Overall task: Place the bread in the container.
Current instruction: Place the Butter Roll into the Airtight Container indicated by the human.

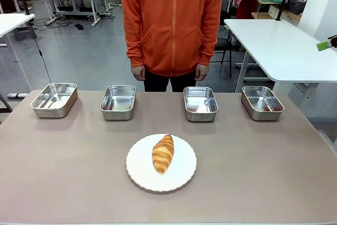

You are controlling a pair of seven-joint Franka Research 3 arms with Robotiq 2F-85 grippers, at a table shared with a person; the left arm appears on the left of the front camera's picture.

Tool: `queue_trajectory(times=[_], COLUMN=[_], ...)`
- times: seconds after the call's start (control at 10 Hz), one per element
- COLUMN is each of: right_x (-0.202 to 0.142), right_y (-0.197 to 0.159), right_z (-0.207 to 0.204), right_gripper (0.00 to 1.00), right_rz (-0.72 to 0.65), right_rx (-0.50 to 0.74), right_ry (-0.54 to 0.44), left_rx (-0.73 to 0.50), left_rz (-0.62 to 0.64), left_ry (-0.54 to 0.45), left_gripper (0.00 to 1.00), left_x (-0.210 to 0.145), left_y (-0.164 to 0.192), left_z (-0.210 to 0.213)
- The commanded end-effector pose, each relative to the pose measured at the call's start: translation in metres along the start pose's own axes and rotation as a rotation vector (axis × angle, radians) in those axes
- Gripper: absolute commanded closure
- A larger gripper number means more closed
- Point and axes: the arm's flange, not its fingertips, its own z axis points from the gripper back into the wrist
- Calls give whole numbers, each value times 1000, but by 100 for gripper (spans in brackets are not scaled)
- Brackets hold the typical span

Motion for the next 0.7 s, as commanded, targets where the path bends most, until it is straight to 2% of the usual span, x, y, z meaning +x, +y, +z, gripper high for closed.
queue_trajectory(times=[0.0,0.6], right_x=[0,0], right_y=[0,0], right_z=[-2,-2], right_gripper=[0,0], right_rz=[-1,-1], right_rx=[8,8], right_ry=[-22,-22], left_rx=[-7,-7], left_rz=[-13,-13], left_ry=[-3,-3], left_gripper=[0,0], left_x=[0,0], left_y=[-1,-1], left_z=[1,1])
